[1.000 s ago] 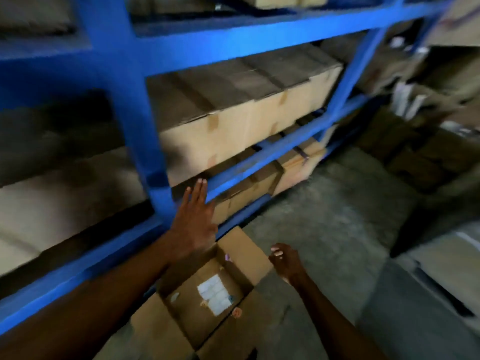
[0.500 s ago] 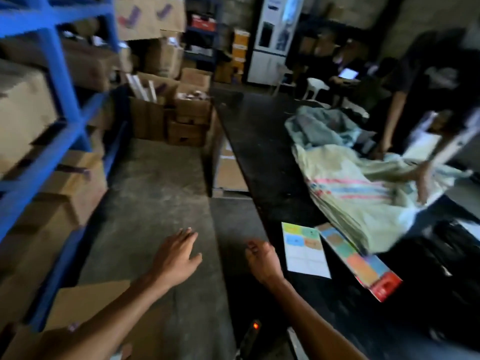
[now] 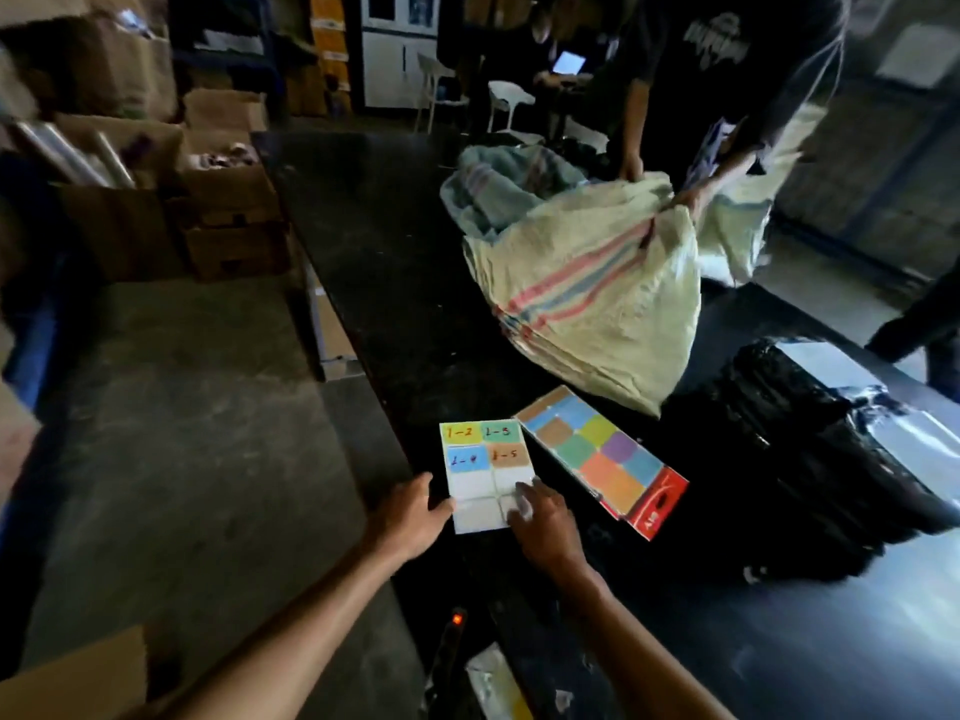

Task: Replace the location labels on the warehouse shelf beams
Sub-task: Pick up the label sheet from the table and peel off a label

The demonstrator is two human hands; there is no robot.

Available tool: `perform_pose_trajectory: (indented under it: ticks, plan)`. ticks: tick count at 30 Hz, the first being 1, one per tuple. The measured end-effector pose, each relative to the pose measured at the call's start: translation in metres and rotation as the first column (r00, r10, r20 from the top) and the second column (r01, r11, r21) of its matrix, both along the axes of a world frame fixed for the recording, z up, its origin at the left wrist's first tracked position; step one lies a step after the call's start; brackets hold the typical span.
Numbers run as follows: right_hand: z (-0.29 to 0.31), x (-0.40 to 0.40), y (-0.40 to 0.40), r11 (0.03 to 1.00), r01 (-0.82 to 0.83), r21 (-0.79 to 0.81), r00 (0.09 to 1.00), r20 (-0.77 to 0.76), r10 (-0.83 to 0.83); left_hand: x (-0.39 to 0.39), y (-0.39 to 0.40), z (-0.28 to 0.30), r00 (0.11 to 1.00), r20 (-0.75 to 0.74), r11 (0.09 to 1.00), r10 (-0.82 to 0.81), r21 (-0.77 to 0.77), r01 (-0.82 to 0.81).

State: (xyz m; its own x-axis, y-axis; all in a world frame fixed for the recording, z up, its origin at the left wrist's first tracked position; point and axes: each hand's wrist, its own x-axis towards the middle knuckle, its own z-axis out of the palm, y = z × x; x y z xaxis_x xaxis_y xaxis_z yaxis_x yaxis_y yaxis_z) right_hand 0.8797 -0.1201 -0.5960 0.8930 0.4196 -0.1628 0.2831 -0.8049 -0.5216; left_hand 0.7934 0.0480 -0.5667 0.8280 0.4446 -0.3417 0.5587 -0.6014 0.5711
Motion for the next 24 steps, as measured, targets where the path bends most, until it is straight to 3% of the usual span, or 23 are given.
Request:
perform_pose_trajectory:
  ticks: [4, 9, 12, 18, 22, 24]
  plan:
    - [-0.013, -0.001, -0.007, 0.998, -0.063, -0.003, 0.997, 0.048, 0.063, 0.023, -0.02, -0.016, 0.994, -0.032, 0.988, 0.108, -0.11, -0.111]
    - [-0.013, -0.008, -0.008, 0.985, -0.142, 0.101, 0.984, 0.126, 0.129, 0.028, -0.022, -0.029, 0.977, -0.028, 0.97, 0.213, -0.114, -0.215]
    - [-0.013, -0.006, -0.007, 0.979, -0.155, 0.131, 0.981, 0.134, 0.138, 0.025, -0.015, -0.033, 0.945, 0.013, 0.917, 0.327, -0.244, -0.314]
    - [0.005, 0.007, 0.0, 0.947, 0.035, 0.318, 0.997, -0.08, -0.011, 0.027, 0.007, -0.02, 0.921, 0.186, 0.906, 0.343, -0.323, -0.273]
    - [0.028, 0.022, 0.028, 0.838, 0.293, 0.46, 0.935, -0.323, -0.149, 0.027, 0.024, 0.018, 0.888, 0.344, 0.923, 0.304, -0.339, -0.185]
    - [0.045, 0.026, 0.052, 0.774, 0.349, 0.527, 0.896, -0.431, -0.11, 0.017, 0.035, 0.039, 0.855, 0.408, 0.921, 0.32, -0.346, -0.18]
